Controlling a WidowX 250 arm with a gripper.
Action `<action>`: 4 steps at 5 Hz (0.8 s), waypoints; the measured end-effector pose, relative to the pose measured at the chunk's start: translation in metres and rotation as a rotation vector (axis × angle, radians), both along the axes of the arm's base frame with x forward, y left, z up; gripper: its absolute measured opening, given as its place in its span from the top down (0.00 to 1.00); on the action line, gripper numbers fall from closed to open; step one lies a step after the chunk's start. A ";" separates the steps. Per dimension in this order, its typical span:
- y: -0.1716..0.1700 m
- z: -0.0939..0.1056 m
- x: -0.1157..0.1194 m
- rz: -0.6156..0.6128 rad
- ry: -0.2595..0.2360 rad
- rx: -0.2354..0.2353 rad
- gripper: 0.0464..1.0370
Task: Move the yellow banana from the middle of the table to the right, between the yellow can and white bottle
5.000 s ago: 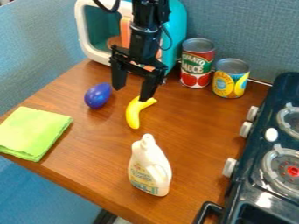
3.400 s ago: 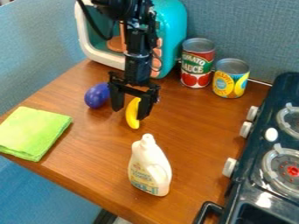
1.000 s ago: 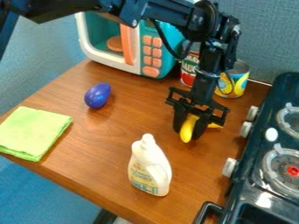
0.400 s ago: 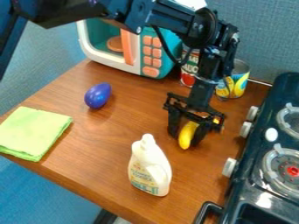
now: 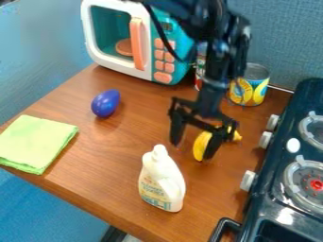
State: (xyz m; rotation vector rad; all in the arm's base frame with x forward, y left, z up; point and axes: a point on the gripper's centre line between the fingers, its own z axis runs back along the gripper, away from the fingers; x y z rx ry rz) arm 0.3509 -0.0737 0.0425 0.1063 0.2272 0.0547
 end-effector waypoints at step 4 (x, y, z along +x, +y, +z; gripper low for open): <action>0.133 0.051 -0.043 0.199 -0.086 -0.010 0.04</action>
